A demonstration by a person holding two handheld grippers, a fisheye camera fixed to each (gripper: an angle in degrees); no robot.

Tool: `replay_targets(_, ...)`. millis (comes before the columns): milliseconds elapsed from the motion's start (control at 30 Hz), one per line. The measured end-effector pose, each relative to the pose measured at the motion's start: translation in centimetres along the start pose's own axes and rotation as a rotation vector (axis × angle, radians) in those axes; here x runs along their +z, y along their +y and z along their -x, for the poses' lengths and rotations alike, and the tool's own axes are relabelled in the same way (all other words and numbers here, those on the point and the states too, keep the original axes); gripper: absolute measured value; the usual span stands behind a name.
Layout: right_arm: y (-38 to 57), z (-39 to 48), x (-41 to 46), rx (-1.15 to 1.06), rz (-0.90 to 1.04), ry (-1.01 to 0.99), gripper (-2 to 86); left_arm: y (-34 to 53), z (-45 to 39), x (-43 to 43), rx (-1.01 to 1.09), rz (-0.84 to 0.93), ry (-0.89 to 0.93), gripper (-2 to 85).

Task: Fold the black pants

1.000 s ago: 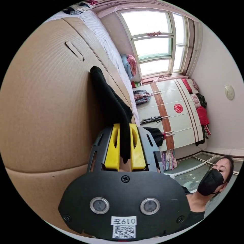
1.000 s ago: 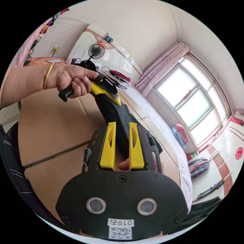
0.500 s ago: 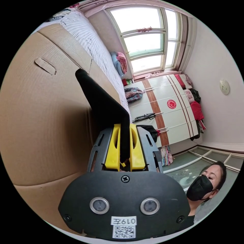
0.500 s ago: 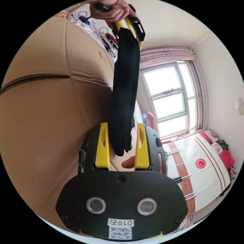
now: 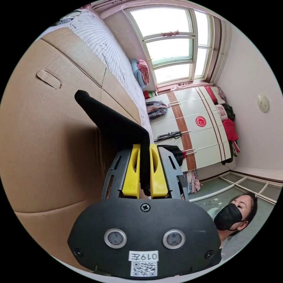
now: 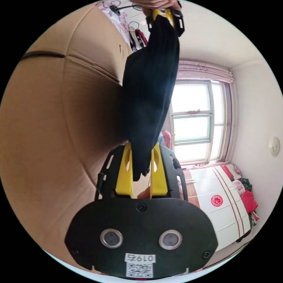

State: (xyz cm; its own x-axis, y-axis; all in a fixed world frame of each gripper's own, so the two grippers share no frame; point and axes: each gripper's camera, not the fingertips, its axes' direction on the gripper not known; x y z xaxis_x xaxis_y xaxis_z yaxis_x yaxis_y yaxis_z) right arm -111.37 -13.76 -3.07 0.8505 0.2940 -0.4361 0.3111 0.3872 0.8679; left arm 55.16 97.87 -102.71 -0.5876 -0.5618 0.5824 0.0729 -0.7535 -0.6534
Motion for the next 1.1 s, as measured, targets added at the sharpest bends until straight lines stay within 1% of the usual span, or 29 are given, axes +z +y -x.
replay_targets(67, 0.8, -4.6, -0.2, 0.035, -0.008, -0.047, 9.0, -1.1, -2.6, 1.9, 0.045, 0.012, 0.001, 1.1)
replay_targets(133, 2.1, -8.2, -0.1, 0.066, -0.001, -0.052, 8.9, -2.3, -5.8, 4.5, 0.099, 0.033, -0.004, 1.2)
replay_targets(233, 5.4, -12.9, 0.3, 0.079, 0.044, 0.017, 8.8, -4.6, -10.7, 10.7, 0.176, 0.100, 0.022, 1.3)
replay_targets(300, 7.8, -14.7, 1.2, 0.053, 0.098, 0.087, 8.8, -6.5, -14.0, 17.2, 0.217, 0.166, 0.056, 1.3)
replay_targets(333, 9.6, -15.7, 2.1, 0.033, 0.135, 0.123, 8.8, -7.0, -14.6, 19.0, 0.221, 0.182, 0.068, 1.3)
replay_targets(400, 12.3, -17.0, 4.2, 0.004, 0.193, 0.148, 8.8, -9.3, -16.6, 26.7, 0.223, 0.241, 0.111, 1.3)
replay_targets(433, 14.2, -17.9, 6.0, -0.012, 0.230, 0.156, 8.8, -9.9, -17.0, 28.7, 0.220, 0.256, 0.122, 1.3)
replay_targets(500, 17.1, -19.0, 9.4, -0.042, 0.285, 0.160, 8.8, -12.7, -18.4, 37.3, 0.232, 0.297, 0.138, 1.3)
replay_targets(533, 18.9, -19.8, 12.1, -0.054, 0.324, 0.158, 8.8, -13.4, -18.7, 39.4, 0.237, 0.302, 0.136, 1.3)
replay_targets(600, 21.5, -20.9, 16.6, -0.066, 0.379, 0.171, 8.8, -16.4, -19.9, 48.0, 0.258, 0.317, 0.141, 1.4)
replay_targets(633, 23.2, -21.6, 19.7, -0.077, 0.407, 0.194, 8.8, -17.1, -20.1, 50.0, 0.260, 0.314, 0.149, 1.4)
replay_targets(700, 25.6, -22.8, 24.5, -0.089, 0.447, 0.252, 8.7, -19.7, -20.9, 57.3, 0.269, 0.272, 0.194, 1.3)
replay_targets(767, 28.8, -23.9, 30.6, -0.115, 0.481, 0.361, 8.9, -21.1, -21.7, 62.3, 0.311, 0.220, 0.226, 1.3)
replay_targets(800, 29.7, -24.0, 32.1, -0.123, 0.494, 0.385, 8.9, -21.6, -22.0, 65.3, 0.328, 0.186, 0.234, 1.3)
replay_targets(867, 33.5, -23.0, 37.7, -0.166, 0.547, 0.474, 8.9, -21.5, -21.9, 70.0, 0.343, 0.166, 0.223, 1.3)
replay_targets(933, 36.5, -20.9, 41.2, -0.177, 0.611, 0.436, 8.9, -20.3, -20.5, 75.1, 0.264, 0.214, 0.185, 1.4)
replay_targets(1000, 39.0, -17.7, 44.0, -0.158, 0.716, 0.331, 8.9, -17.9, -18.1, 81.1, 0.155, 0.345, 0.105, 1.7)
replay_targets(1033, 40.2, -15.1, 45.1, -0.157, 0.767, 0.258, 8.9, -17.2, -17.7, 82.1, 0.153, 0.367, 0.081, 1.7)
replay_targets(1067, 40.9, -12.6, 45.4, -0.160, 0.782, 0.171, 8.8, -16.0, -17.1, 83.7, 0.147, 0.418, 0.014, 1.8)
replay_targets(1100, 41.1, -11.4, 45.3, -0.168, 0.783, 0.130, 8.7, -15.0, -16.6, 85.0, 0.140, 0.478, -0.042, 1.9)
